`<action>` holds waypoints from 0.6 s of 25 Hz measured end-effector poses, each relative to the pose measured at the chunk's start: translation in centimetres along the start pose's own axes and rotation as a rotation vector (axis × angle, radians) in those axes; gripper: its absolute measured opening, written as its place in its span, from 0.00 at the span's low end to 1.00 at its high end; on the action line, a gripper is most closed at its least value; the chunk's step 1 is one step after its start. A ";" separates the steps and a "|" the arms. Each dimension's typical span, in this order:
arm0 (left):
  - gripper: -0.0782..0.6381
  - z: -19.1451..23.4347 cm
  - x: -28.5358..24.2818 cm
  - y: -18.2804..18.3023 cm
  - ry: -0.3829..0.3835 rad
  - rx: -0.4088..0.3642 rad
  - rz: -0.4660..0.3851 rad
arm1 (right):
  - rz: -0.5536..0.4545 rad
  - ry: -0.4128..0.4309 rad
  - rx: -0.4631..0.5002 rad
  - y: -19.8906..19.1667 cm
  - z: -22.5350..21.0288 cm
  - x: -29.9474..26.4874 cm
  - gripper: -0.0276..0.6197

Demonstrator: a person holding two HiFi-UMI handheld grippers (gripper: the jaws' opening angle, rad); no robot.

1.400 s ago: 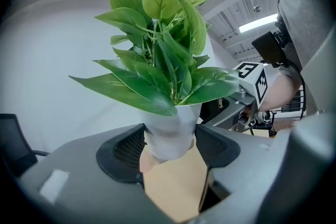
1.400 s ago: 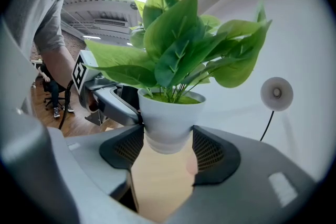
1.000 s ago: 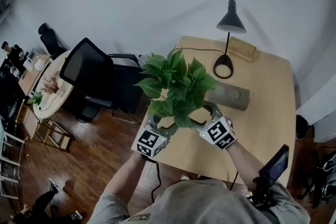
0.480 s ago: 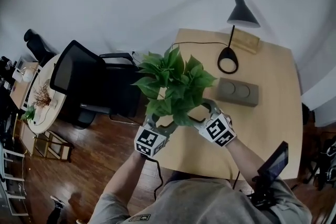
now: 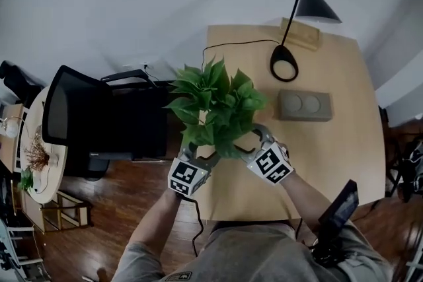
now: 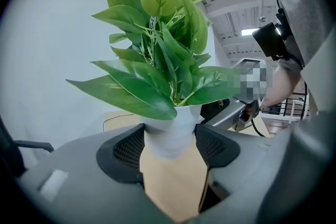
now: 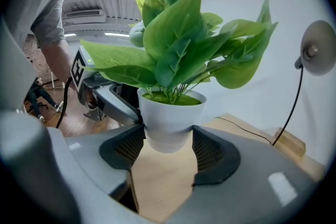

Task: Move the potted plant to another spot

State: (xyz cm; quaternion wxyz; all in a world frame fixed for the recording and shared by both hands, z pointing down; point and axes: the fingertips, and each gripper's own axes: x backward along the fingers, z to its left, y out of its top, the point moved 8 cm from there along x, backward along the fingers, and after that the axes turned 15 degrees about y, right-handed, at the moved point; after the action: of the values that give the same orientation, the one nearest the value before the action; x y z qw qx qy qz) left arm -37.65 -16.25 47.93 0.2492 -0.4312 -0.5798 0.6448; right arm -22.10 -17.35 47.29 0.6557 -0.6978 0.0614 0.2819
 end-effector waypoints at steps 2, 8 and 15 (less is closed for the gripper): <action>0.53 0.3 -0.6 -0.9 -0.025 0.010 0.026 | 0.026 -0.014 -0.014 -0.7 -0.2 -0.6 0.50; 0.53 0.9 -3.0 -4.6 -0.055 0.015 0.052 | 0.082 -0.019 -0.076 -4.0 -1.1 -3.0 0.50; 0.53 1.4 -4.5 -9.1 -0.056 0.002 0.107 | 0.133 0.007 -0.140 -7.9 -1.4 -6.3 0.50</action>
State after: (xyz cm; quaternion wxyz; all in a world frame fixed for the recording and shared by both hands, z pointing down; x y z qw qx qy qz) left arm -38.21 -18.81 57.83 0.1986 -0.4430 -0.5619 0.6697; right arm -23.28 -19.46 57.16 0.5850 -0.7371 0.0902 0.3261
